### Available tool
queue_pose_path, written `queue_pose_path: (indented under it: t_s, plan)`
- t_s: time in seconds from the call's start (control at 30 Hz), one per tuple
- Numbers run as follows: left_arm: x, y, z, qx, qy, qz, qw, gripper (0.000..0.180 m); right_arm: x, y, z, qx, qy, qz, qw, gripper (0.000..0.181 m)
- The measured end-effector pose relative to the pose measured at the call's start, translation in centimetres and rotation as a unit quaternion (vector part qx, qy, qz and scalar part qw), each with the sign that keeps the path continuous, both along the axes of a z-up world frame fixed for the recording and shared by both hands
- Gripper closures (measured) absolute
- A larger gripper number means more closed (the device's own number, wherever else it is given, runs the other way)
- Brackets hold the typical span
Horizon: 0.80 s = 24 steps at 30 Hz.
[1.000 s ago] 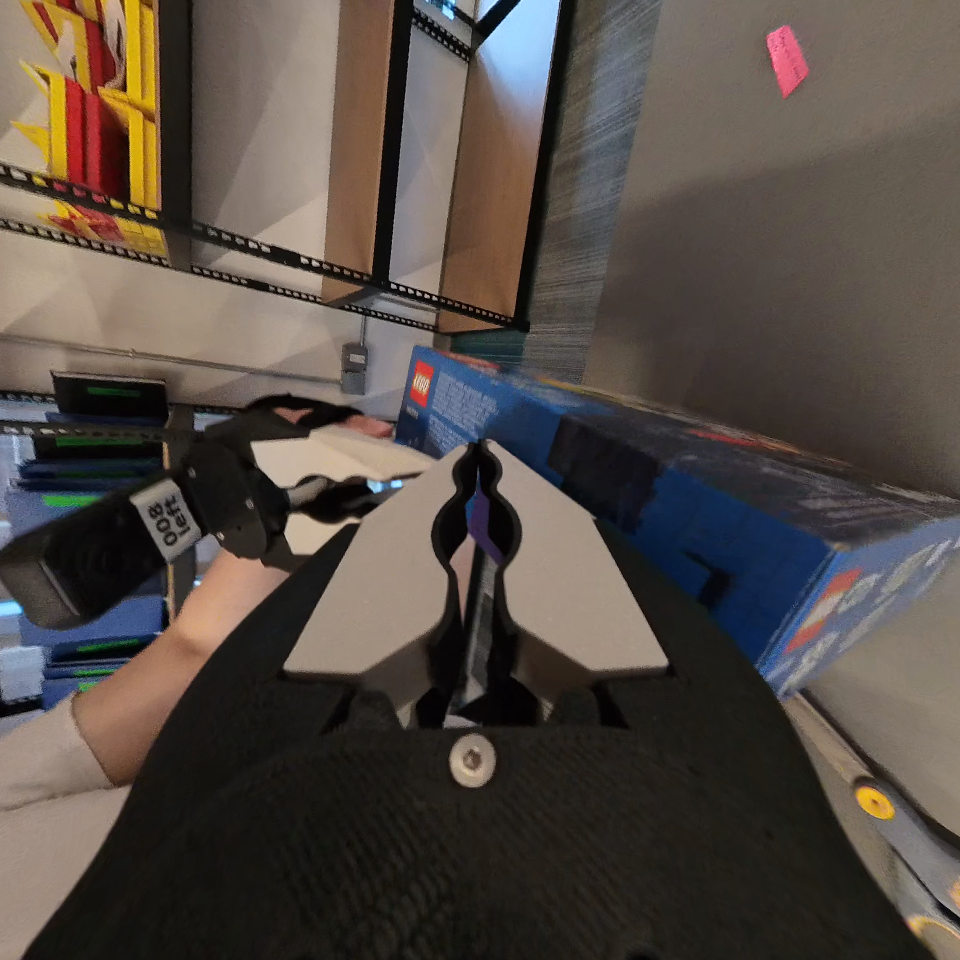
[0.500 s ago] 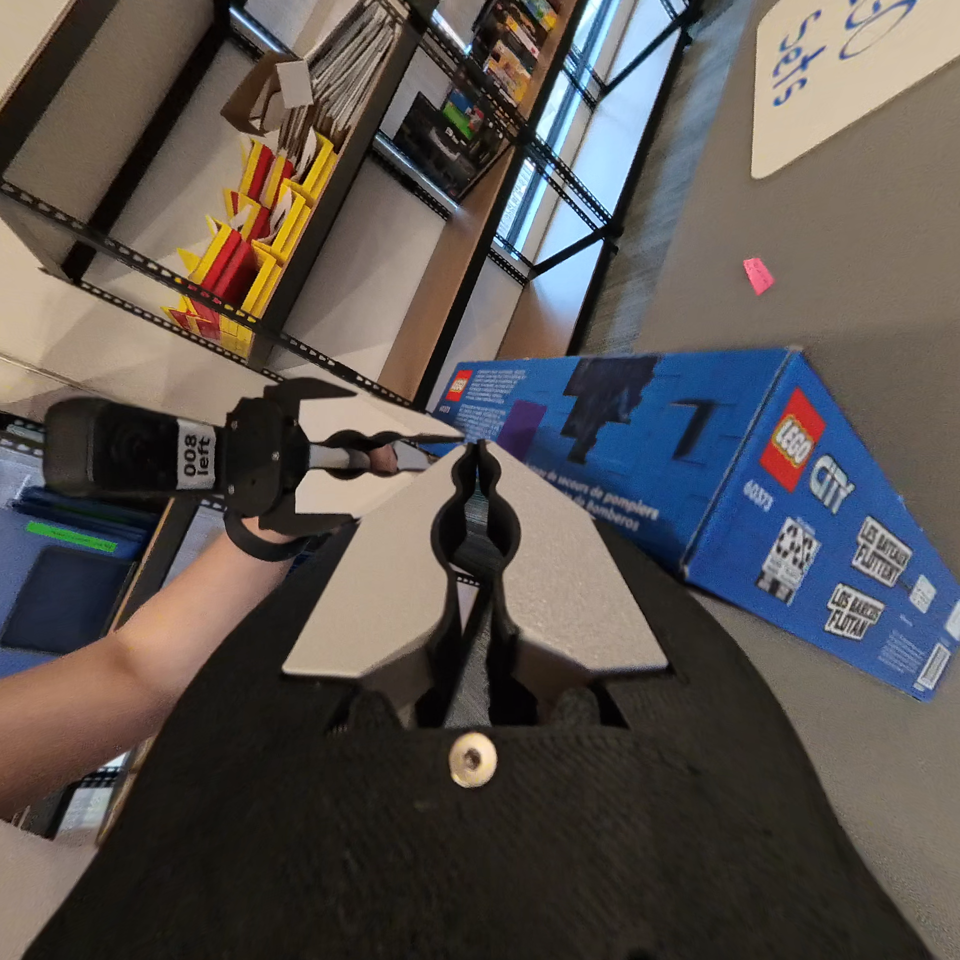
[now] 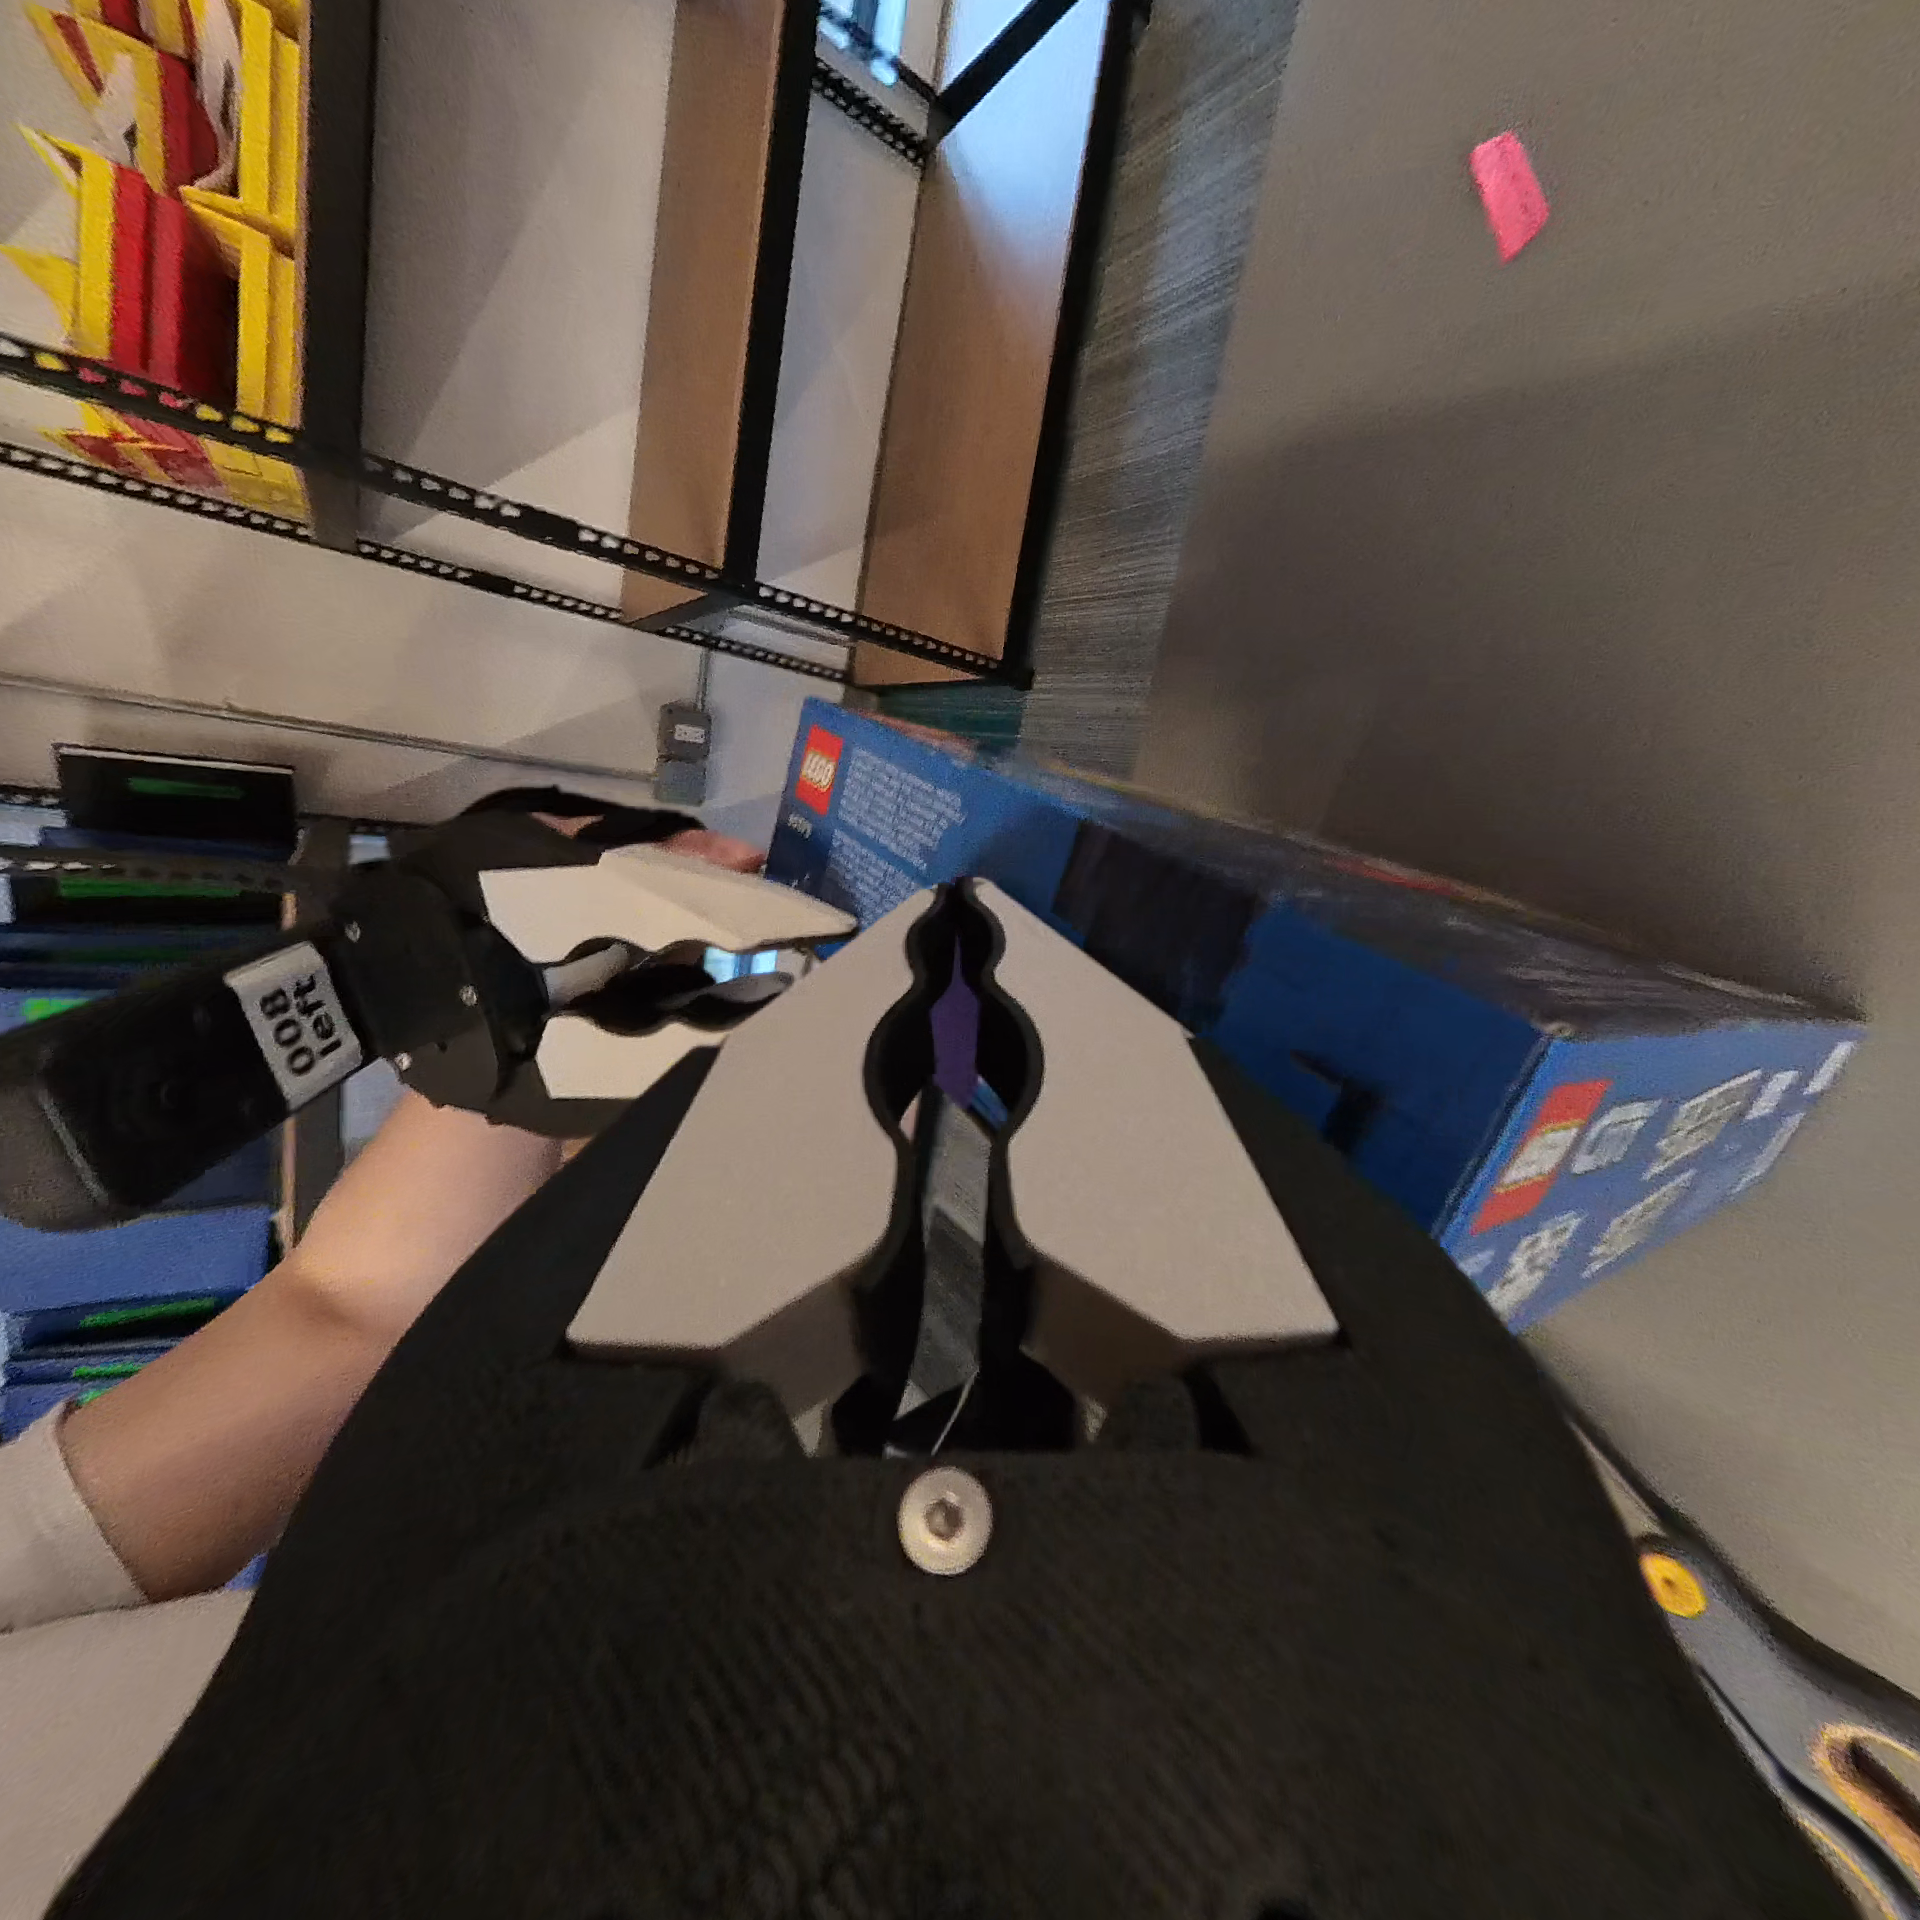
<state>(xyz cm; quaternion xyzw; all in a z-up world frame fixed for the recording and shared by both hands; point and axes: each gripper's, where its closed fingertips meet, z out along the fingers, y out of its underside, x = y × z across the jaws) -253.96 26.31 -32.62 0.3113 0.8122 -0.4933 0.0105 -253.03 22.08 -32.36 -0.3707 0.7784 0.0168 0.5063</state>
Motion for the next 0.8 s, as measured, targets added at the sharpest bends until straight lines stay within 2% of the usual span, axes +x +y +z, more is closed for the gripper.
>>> queue_pose_path:
  t_s: [0.1, 0.2, 0.27, 0.3, 0.43, 0.63, 0.73, 0.8]
  plan:
    - [0.0, 0.0, 0.0, 0.000, 0.001, 0.000, 1.000, 0.167, -0.6, 0.6, 1.7, -0.055, -0.043, 0.008, 0.998, 0.181]
    - [0.0, 0.0, 0.0, 0.003, 0.004, 0.001, 1.000, 0.167, -2.3, 2.8, 3.7, -0.129, -0.164, 0.021, 0.978, 0.181]
    - [0.0, 0.0, 0.0, 0.005, 0.006, 0.000, 1.000, 0.167, -3.6, 4.3, 2.7, -0.172, -0.216, 0.021, 0.961, 0.181]
    - [0.0, 0.0, 0.0, 0.006, 0.006, 0.000, 1.000, 0.167, -3.9, 4.4, 1.4, -0.181, -0.214, 0.015, 0.960, 0.181]
    - [0.0, 0.1, 0.0, 0.009, 0.008, -0.002, 1.000, 0.167, -3.0, 4.1, -1.0, -0.119, -0.218, -0.007, 0.969, 0.181]
    - [-0.1, 0.2, 0.0, 0.010, 0.009, -0.017, 1.000, 0.170, -2.4, 3.6, -1.2, -0.083, -0.232, -0.025, 0.969, 0.181]
    - [0.0, 0.2, 0.1, 0.012, 0.012, -0.020, 1.000, 0.171, -2.5, 3.4, -3.9, -0.103, -0.207, -0.007, 0.973, 0.181]
    - [0.0, 0.1, 0.1, 0.015, 0.018, -0.021, 1.000, 0.171, -2.5, 3.5, -4.9, -0.074, -0.222, -0.003, 0.972, 0.181]
